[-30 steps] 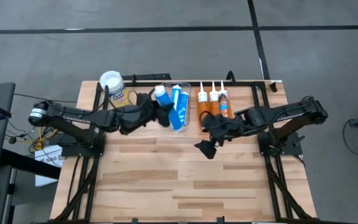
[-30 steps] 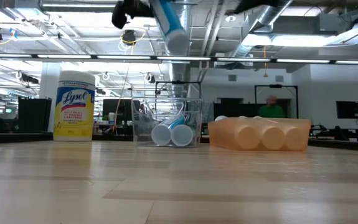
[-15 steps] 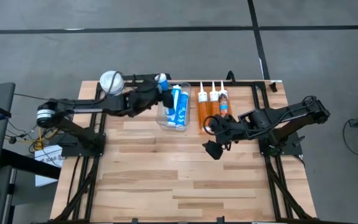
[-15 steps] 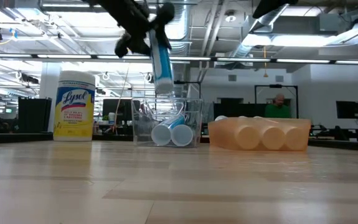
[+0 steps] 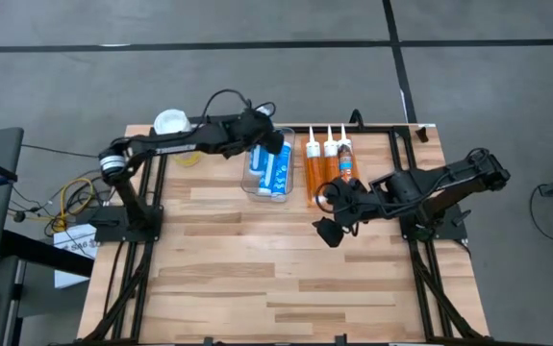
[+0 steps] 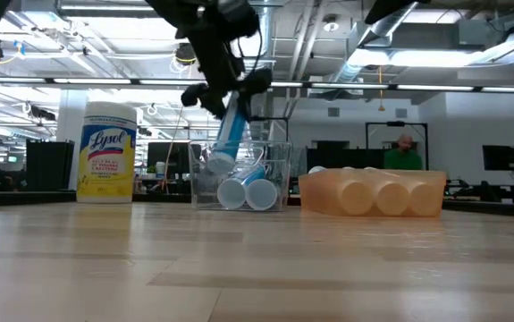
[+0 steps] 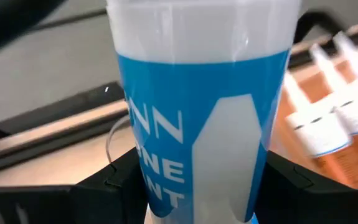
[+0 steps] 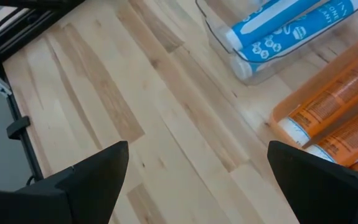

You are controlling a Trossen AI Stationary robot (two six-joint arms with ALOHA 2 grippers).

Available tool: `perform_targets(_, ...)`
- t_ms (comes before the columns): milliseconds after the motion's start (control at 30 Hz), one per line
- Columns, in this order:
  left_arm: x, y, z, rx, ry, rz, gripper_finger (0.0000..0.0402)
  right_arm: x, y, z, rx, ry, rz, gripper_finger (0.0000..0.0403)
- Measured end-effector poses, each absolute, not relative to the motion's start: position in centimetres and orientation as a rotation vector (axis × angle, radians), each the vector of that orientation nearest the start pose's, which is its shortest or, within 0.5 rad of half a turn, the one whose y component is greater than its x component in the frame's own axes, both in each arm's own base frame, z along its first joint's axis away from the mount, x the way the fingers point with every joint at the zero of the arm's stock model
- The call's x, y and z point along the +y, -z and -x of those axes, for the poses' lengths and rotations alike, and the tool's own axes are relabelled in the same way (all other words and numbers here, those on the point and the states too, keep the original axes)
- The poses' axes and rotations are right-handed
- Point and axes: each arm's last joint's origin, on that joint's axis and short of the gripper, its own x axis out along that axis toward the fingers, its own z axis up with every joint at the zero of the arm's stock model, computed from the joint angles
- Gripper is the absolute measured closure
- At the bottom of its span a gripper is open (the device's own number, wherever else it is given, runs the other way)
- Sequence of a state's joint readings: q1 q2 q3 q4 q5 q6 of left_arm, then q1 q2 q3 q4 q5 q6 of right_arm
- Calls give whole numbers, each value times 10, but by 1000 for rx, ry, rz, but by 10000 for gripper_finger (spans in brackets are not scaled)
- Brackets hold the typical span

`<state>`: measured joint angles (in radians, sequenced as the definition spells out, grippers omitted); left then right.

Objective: Pick & place silicon tubes, Sealant and Lysol wipes
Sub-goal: Put the blue sealant into the transparent bin

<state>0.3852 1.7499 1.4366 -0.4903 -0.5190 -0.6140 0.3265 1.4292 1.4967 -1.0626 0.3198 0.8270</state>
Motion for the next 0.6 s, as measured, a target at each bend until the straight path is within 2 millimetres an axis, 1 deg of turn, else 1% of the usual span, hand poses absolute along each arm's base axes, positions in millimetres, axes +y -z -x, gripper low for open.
perform_targets(200,164,-259,-364,638,-1075,492,200,86,-362,-261,859,378,-445,26)
perform_targets(333,165,-245,-368,681,-1091,528,200,86,-362,-261,857,384,-460,26)
perform_targets(600,168,-240,-363,682,-1149,626,200,86,-362,-261,856,386,-461,26)
